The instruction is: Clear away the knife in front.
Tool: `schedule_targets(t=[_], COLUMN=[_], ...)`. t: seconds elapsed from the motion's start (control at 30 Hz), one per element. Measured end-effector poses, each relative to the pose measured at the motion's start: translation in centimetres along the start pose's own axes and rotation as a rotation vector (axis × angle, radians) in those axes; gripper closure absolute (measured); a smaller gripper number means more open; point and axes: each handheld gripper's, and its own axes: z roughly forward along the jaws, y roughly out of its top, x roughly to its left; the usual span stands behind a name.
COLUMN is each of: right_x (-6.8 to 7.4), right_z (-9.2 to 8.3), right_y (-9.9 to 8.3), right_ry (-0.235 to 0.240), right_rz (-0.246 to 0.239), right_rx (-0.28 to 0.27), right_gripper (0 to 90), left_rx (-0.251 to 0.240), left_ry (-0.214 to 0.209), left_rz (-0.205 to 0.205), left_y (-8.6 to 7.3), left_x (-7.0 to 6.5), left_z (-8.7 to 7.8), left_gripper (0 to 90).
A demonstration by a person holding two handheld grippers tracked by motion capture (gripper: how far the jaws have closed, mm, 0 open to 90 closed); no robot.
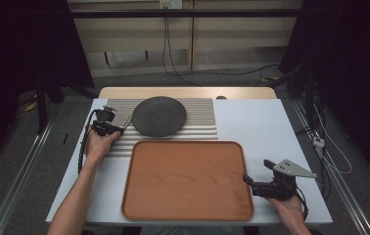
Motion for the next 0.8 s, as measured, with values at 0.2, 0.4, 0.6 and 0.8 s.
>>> schedule_targets(t=[0.2, 0.4, 0.6, 0.8], right_x=[0.01, 0.00, -0.05, -0.04], right_z=[0.13, 0.22, 0.13, 0.23], right_y=[0.02, 0.09, 0.07, 0.06], right_ry=[0.005, 0.003, 0.000, -0.001], right_rz=[-0.009, -0.003, -0.006, -0.008], right_rx=[0.006, 0.005, 0.005, 0.007], right_gripper=[3.5, 3.5, 3.5, 3.5], left_rx=[-0.001, -0.022, -0.018, -0.009], left_ry=[-0.003, 0.004, 0.012, 0.011], left_rz=[0.000, 0.007, 0.026, 0.032], left_y=[-0.64, -0.79, -0.55, -0.01], left_x=[-0.10, 0.02, -0.05, -0.07], left_z=[-0.42, -0.34, -0.17, 0.18], left_gripper=[79.2, 76.0, 75.5, 78.7])
